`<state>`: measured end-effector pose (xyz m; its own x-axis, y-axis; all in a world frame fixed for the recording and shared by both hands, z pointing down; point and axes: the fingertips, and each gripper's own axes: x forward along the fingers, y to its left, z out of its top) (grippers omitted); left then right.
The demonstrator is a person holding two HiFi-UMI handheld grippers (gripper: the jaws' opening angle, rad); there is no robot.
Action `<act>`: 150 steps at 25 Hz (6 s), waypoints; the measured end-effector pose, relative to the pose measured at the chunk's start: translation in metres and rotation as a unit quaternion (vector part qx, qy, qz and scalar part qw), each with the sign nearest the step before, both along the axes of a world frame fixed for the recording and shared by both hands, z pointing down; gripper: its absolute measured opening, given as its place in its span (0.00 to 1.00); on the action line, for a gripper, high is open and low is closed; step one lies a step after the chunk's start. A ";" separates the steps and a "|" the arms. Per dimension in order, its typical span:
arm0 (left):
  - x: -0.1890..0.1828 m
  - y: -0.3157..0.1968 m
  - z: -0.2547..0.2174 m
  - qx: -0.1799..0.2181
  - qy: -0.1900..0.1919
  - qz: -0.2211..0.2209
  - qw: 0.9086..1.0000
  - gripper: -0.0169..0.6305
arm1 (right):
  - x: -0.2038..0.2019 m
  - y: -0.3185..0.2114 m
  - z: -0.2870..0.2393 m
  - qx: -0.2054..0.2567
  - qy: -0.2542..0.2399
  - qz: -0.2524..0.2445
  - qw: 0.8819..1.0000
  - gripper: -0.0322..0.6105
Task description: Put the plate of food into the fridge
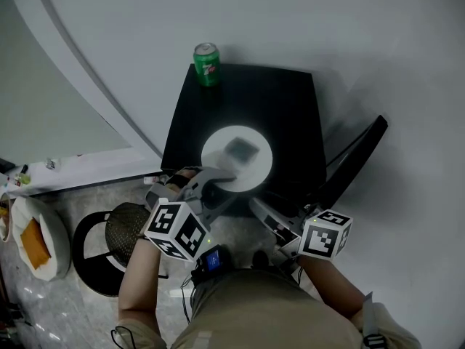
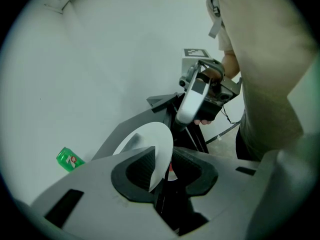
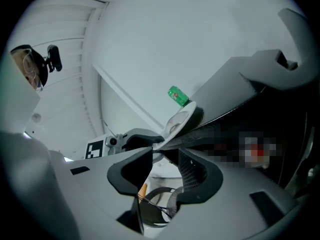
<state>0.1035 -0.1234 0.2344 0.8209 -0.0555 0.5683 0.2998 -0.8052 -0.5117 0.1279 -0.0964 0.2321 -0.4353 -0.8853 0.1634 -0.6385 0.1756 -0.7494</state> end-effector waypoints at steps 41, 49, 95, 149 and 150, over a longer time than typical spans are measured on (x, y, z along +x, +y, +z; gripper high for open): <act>-0.029 0.036 0.000 0.013 0.015 0.061 0.998 0.18 | -0.010 -0.009 0.008 -0.056 -0.210 0.057 0.974 0.16; -0.045 0.049 0.000 0.017 0.023 0.068 0.997 0.17 | -0.026 0.002 0.008 -0.058 -0.224 0.060 0.971 0.15; -0.056 0.152 0.028 0.020 -0.004 0.006 1.000 0.18 | -0.037 0.100 0.040 -0.102 -0.273 0.060 0.955 0.10; -0.115 0.117 0.131 -0.694 0.262 -0.250 0.622 0.17 | -0.057 0.126 0.156 -0.188 -0.259 0.039 0.947 0.09; -0.116 0.115 0.134 -0.700 0.262 -0.254 0.615 0.16 | -0.057 0.123 0.159 -0.190 -0.255 0.039 0.947 0.09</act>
